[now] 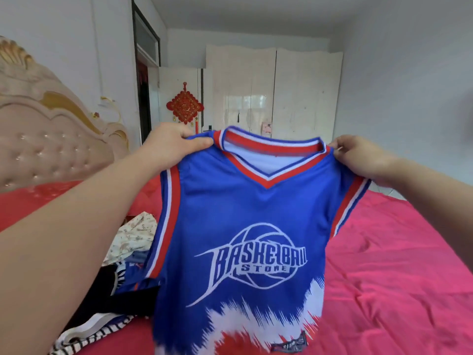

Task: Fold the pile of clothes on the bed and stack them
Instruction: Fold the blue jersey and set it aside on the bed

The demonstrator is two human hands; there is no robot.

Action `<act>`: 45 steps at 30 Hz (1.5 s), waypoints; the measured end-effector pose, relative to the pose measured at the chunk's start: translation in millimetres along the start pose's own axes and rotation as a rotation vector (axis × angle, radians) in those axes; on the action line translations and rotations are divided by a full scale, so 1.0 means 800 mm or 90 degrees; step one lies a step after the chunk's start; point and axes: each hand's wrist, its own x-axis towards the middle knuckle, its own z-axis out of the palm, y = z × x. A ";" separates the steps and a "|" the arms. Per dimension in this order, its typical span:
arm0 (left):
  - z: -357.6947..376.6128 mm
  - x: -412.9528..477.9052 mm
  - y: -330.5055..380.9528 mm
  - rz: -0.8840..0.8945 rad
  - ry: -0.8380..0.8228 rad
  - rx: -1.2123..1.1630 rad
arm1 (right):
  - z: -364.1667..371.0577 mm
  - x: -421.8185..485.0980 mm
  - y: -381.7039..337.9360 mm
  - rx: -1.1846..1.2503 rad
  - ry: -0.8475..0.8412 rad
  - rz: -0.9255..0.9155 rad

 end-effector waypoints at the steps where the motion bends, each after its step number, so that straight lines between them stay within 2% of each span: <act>1: 0.004 -0.003 -0.005 -0.020 -0.039 0.001 | 0.008 -0.005 0.005 -0.019 -0.026 0.000; 7: 0.042 -0.039 -0.045 -0.116 -0.159 -0.058 | 0.045 -0.044 0.034 0.043 -0.158 -0.005; 11: 0.066 -0.052 -0.062 -0.146 -0.141 -0.110 | 0.060 -0.048 0.047 0.028 -0.258 0.017; 15: 0.087 -0.051 -0.071 -0.146 -0.117 -0.086 | 0.078 -0.038 0.063 -0.082 -0.202 0.010; 22: 0.089 -0.017 -0.059 -0.103 -0.046 -0.027 | 0.080 -0.016 0.062 -0.069 -0.053 -0.021; 29: 0.047 -0.011 -0.034 -0.103 -0.012 -0.188 | 0.040 -0.025 0.039 -0.010 -0.015 -0.079; 39: -0.056 -0.030 0.037 -0.025 0.035 -0.287 | -0.063 -0.053 -0.017 0.248 -0.105 -0.116; 45: -0.090 -0.017 0.056 0.017 0.045 -0.274 | -0.102 -0.041 -0.046 0.288 -0.117 -0.146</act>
